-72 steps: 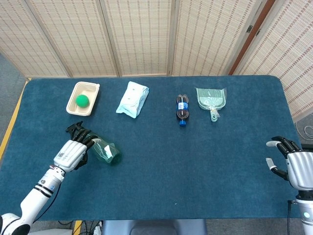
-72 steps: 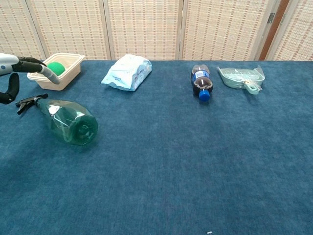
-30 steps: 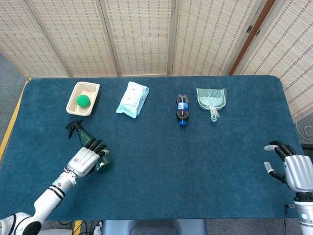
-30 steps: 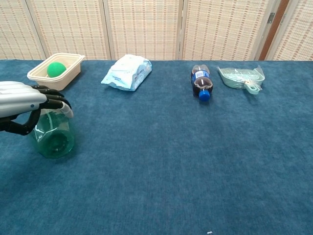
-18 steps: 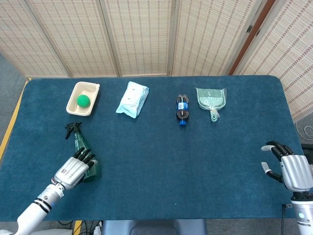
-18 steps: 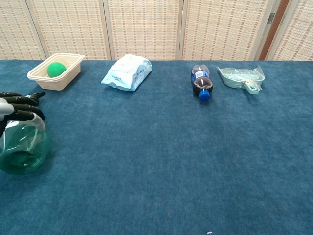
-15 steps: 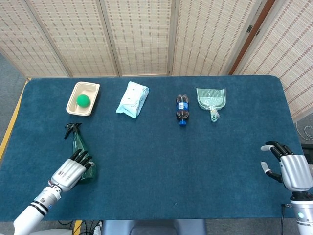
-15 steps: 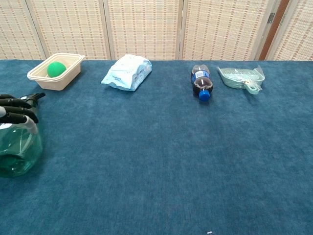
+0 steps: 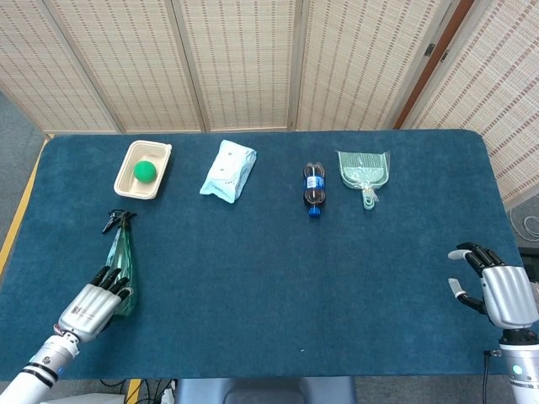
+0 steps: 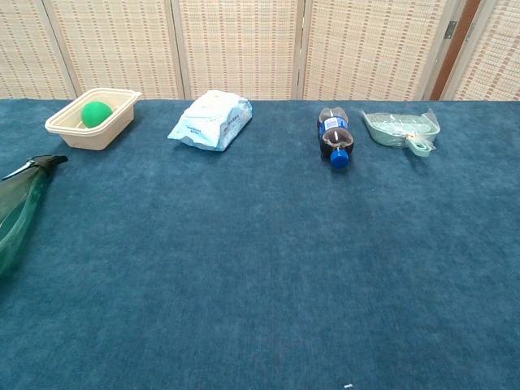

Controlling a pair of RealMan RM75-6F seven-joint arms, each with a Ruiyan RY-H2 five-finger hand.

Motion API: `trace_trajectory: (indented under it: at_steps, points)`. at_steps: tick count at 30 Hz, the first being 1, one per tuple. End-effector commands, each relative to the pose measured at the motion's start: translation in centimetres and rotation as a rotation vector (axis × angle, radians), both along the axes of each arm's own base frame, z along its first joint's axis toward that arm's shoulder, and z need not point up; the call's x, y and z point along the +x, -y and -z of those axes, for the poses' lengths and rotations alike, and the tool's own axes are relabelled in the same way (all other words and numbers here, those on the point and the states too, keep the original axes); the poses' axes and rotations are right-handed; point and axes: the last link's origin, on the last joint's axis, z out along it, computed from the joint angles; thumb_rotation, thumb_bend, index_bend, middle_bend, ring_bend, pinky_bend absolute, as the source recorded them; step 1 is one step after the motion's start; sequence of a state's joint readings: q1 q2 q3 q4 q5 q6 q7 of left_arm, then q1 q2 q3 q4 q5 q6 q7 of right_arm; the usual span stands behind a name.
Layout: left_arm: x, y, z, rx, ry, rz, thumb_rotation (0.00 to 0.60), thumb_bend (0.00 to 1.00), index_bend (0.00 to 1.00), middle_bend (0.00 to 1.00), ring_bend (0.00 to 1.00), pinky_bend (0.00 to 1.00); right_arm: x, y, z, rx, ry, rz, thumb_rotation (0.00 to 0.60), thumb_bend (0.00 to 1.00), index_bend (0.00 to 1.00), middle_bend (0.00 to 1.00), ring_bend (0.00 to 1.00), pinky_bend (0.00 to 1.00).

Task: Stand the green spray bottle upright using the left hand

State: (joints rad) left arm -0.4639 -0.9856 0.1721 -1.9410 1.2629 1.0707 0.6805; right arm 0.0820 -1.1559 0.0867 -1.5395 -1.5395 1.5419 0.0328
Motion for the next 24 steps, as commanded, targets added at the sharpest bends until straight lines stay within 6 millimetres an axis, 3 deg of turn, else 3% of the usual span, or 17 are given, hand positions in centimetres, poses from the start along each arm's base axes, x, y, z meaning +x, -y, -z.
trace_trajectory:
  at_steps: [1, 5, 11, 16, 22, 24]
  points:
    - [-0.4, 0.4, -0.3, 0.002, -0.014, -0.017, 0.600, 1.00, 0.24, 0.17, 0.00, 0.00, 0.0, 0.0, 0.0, 0.000, 0.000, 0.000, 0.600, 0.24, 0.42, 0.35, 0.38, 0.81]
    - [-0.4, 0.7, -0.7, 0.011, -0.002, -0.042, 0.600, 1.00, 0.24, 0.17, 0.00, 0.00, -0.1, 0.0, 0.0, -0.001, 0.001, 0.002, 0.600, 0.24, 0.42, 0.35, 0.38, 0.81]
    - [1.2, 0.8, -1.0, 0.026, 0.129, -0.070, 0.600, 1.00, 0.27, 0.20, 0.03, 0.00, -0.1, 0.0, 0.0, 0.000, 0.003, 0.003, 0.600, 0.24, 0.42, 0.35, 0.38, 0.81]
    - [2.3, -0.2, -2.0, 0.098, 0.259, -0.060, 0.600, 1.00, 0.35, 0.25, 0.10, 0.00, -0.1, 0.0, 0.1, 0.002, 0.005, 0.003, 0.600, 0.24, 0.42, 0.35, 0.38, 0.81]
    - [1.6, -2.3, -3.6, 0.268, 0.348, -0.088, 0.600, 1.00, 0.39, 0.29, 0.14, 0.01, -0.2, -0.1, 0.1, 0.004, 0.004, 0.009, 0.600, 0.24, 0.42, 0.35, 0.38, 0.81]
    - [1.2, -2.9, -4.0, 0.304, 0.374, -0.113, 0.600, 0.95, 0.39, 0.29, 0.15, 0.01, -0.3, -0.1, 0.2, 0.006, 0.005, 0.011, 0.600, 0.24, 0.42, 0.35, 0.38, 0.81]
